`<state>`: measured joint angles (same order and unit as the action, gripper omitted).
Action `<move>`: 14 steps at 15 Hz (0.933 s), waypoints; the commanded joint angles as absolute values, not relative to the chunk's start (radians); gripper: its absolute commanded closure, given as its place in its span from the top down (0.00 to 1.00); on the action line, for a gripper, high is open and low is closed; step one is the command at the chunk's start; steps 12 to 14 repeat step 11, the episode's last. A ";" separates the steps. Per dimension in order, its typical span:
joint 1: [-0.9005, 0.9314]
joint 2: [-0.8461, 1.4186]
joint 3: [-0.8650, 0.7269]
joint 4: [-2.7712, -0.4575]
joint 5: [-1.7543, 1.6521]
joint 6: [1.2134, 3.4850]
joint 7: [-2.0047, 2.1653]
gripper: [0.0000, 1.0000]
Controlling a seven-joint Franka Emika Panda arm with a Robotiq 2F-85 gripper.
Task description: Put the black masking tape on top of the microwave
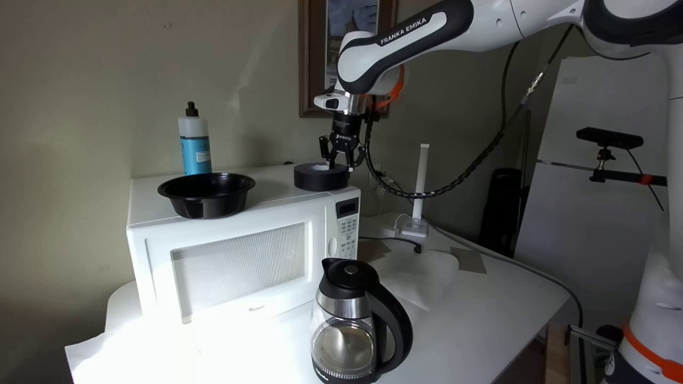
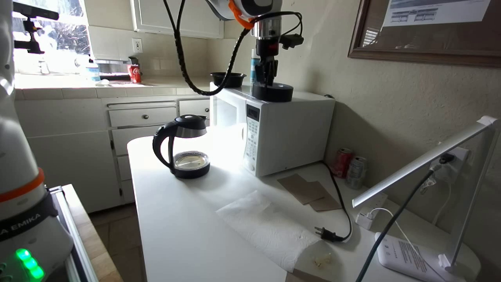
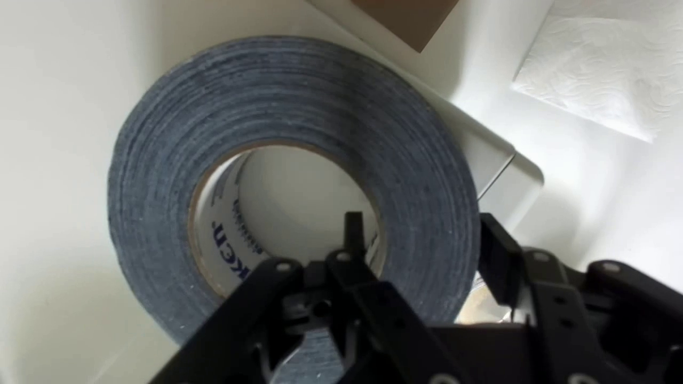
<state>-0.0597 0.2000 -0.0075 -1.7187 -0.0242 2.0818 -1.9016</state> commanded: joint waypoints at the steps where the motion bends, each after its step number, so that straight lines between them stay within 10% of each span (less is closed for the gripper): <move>1: -0.055 0.173 -0.003 -1.726 -0.055 2.074 -1.878 0.85; 4: -0.059 0.126 -0.004 -1.745 -0.045 2.084 -1.882 1.00; 14: -0.049 -0.001 -0.015 -1.760 -0.023 2.094 -1.982 1.00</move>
